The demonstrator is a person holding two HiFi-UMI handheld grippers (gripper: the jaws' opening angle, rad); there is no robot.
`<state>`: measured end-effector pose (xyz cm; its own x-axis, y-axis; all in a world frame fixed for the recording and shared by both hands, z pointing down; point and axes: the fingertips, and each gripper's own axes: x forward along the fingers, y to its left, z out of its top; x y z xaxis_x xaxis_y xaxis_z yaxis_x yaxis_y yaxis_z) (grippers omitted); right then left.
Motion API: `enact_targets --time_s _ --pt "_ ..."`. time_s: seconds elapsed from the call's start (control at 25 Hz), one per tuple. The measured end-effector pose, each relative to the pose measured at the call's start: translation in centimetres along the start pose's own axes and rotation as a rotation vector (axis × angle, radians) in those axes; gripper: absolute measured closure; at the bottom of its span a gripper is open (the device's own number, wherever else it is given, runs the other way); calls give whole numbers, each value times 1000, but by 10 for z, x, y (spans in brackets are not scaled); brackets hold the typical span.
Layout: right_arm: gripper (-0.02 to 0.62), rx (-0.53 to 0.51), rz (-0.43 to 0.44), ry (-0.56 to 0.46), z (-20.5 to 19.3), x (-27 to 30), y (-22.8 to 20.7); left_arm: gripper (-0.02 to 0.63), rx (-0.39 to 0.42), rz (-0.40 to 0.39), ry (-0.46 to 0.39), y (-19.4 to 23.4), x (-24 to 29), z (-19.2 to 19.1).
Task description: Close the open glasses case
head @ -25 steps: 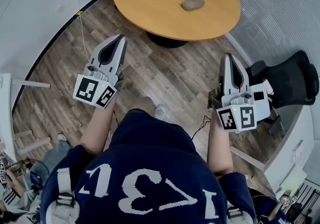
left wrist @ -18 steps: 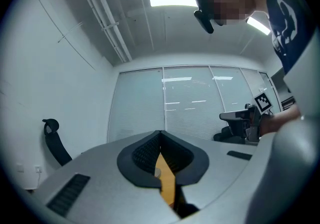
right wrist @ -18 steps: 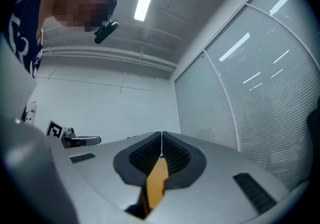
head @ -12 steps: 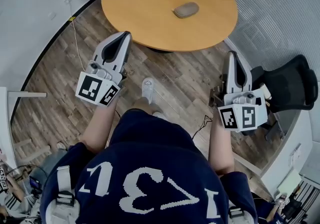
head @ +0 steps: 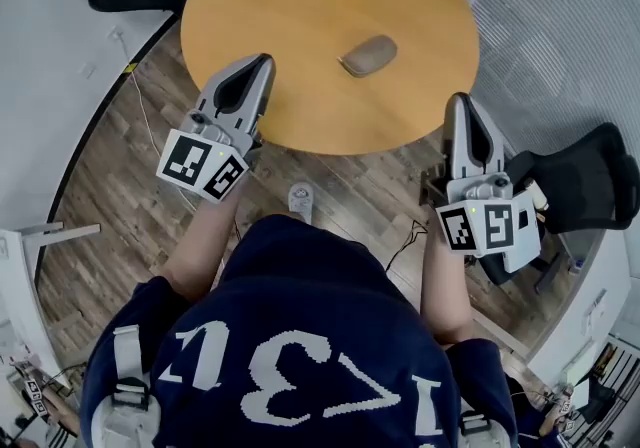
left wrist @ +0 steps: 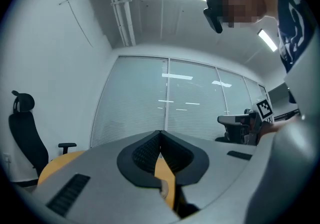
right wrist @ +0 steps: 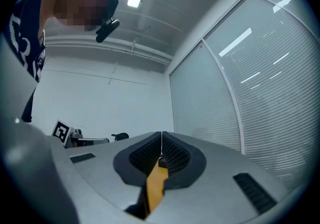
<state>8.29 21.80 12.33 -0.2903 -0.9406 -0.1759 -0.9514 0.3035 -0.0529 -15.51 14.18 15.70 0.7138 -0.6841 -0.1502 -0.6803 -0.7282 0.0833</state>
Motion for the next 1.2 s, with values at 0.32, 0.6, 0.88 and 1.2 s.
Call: enact_targets --time_s 0.32,0.6,0.88,1.2 --pt "569 32 -39 71 -31 47 -31 592 -50 -21 80 33 67 -36" --pt "569 65 -25 103 -55 77 -77 592 -39 -9 114 41 114 -59" --pt "569 57 133 97 -56 136 -120 592 -34 104 78 51 166 -57" --pt "569 122 265 127 -80 181 -160 592 -66 205 28 62 211 -59"
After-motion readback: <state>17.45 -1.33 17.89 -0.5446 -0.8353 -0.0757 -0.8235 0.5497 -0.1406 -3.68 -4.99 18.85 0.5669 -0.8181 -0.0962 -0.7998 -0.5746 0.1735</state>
